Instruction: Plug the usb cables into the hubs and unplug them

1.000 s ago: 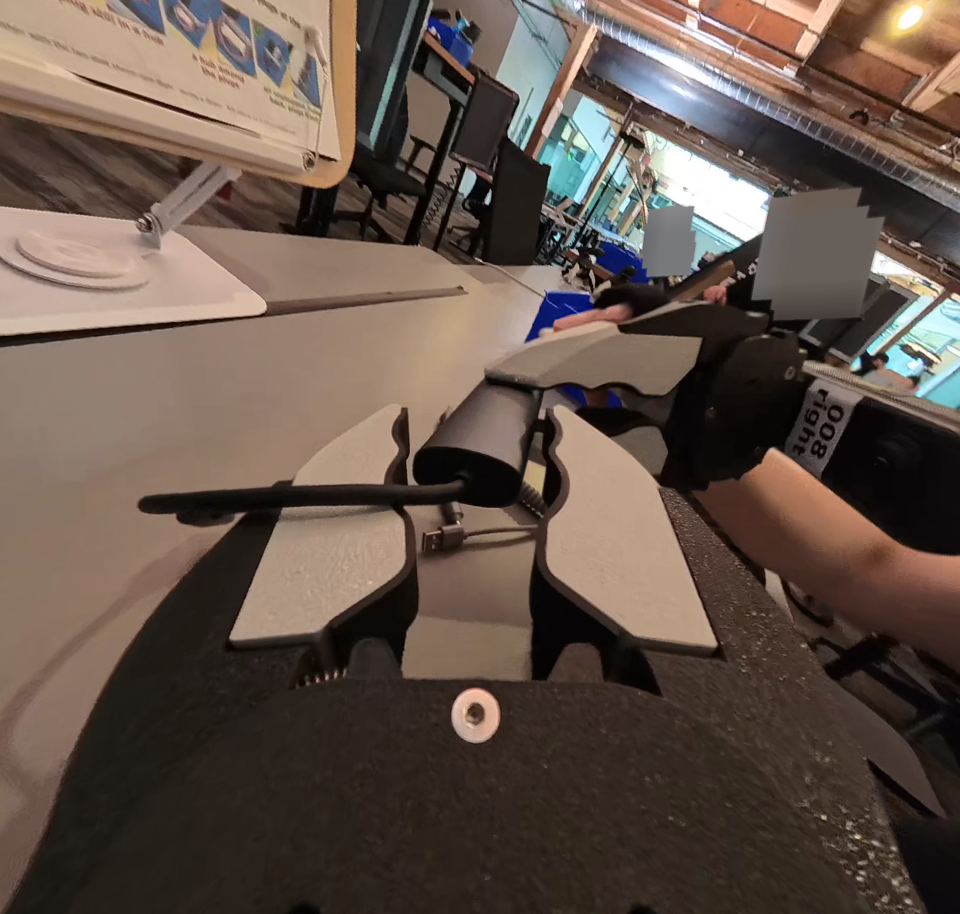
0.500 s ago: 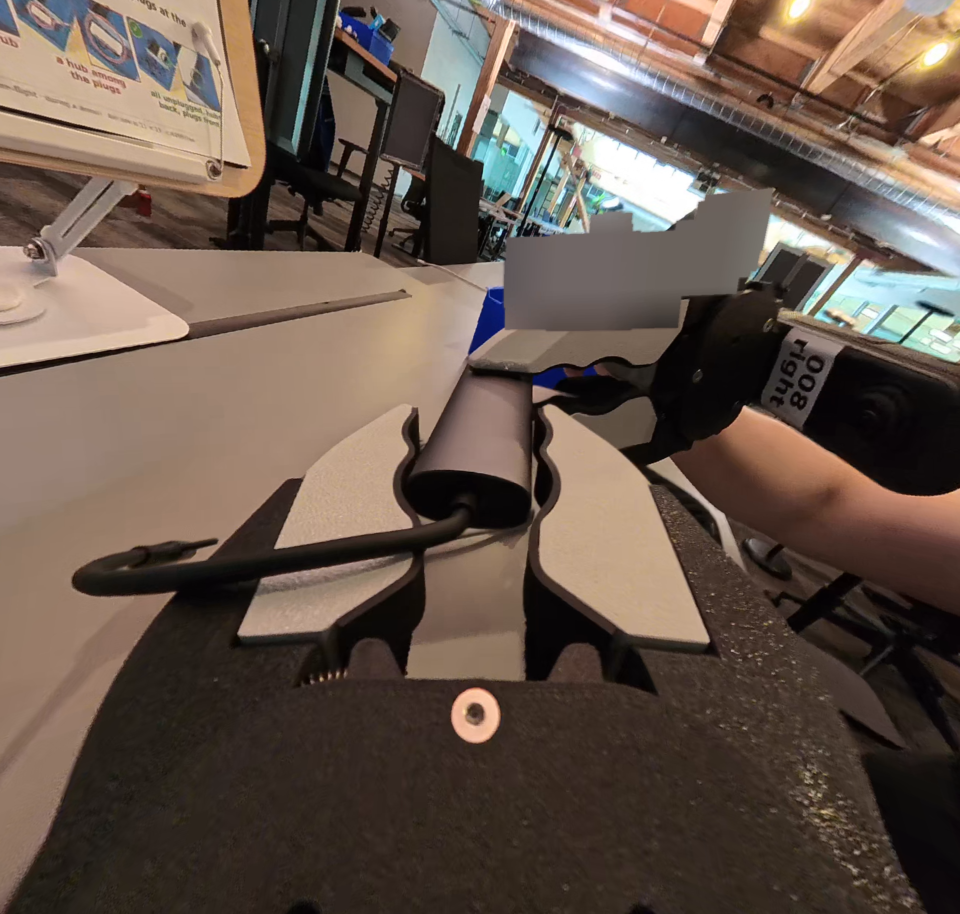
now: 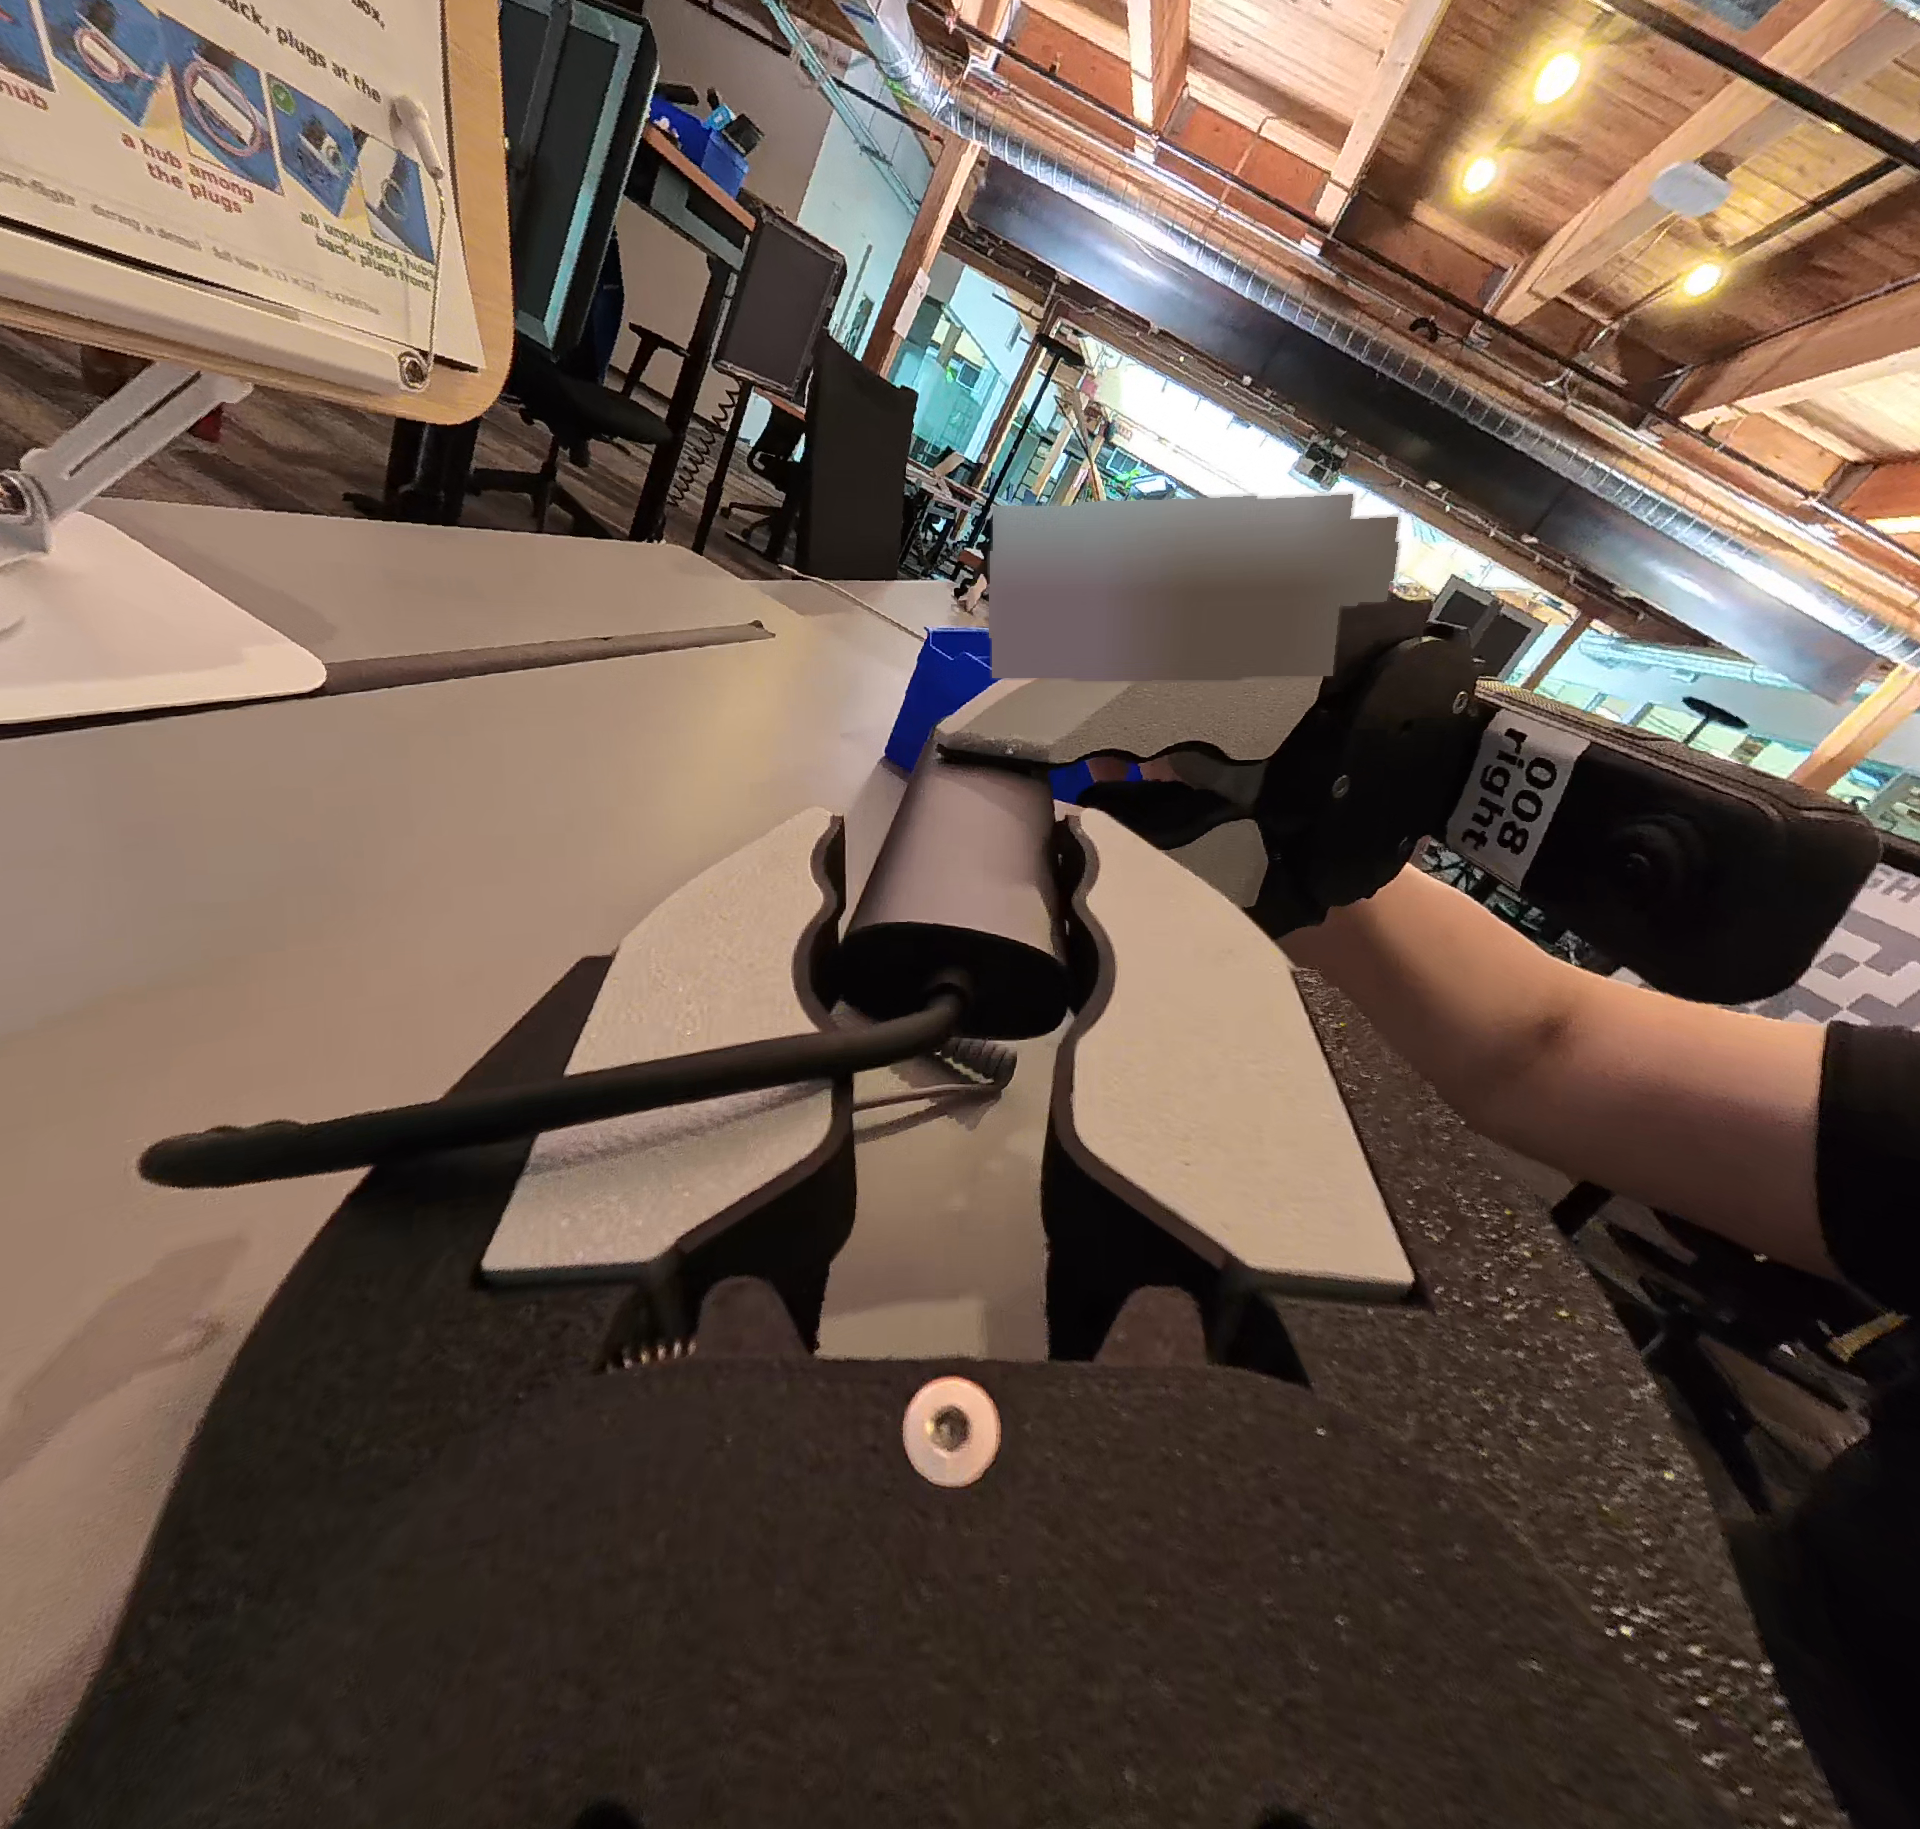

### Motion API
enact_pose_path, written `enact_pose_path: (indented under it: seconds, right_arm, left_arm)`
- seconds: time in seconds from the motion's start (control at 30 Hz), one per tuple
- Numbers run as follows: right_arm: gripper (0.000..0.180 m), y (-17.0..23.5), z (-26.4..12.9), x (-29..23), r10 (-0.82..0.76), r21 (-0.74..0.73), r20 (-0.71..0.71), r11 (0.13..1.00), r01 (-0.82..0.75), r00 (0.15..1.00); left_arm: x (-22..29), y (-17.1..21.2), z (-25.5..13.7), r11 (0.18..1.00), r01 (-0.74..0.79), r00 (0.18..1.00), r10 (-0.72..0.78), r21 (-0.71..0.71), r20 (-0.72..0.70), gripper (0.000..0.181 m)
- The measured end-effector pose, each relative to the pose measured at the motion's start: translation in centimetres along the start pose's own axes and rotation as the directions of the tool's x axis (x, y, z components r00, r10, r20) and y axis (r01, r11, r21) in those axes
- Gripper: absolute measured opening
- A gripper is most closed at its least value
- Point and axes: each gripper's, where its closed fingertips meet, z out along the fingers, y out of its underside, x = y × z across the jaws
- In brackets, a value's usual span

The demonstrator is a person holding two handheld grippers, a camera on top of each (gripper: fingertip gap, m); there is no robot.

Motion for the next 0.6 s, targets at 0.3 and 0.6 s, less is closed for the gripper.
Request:
enact_pose_path:
  seconds: [0.3,0.6]
  right_arm:
    - [0.016,0.82,-0.49,0.20,-0.007,-0.023,-0.013,1.000,0.007,1.000]
    - [0.016,0.95,-0.70,0.20,-0.011,-0.023,-0.003,1.000,0.011,1.000]
  left_arm:
    - [-0.05,-0.58,-0.33,0.997,0.054,0.998,-0.052,0.046,-0.030,0.038]
    - [0.27,-0.11,-0.17,0.999,0.033,0.998,-0.033,0.005,-0.047,0.035]
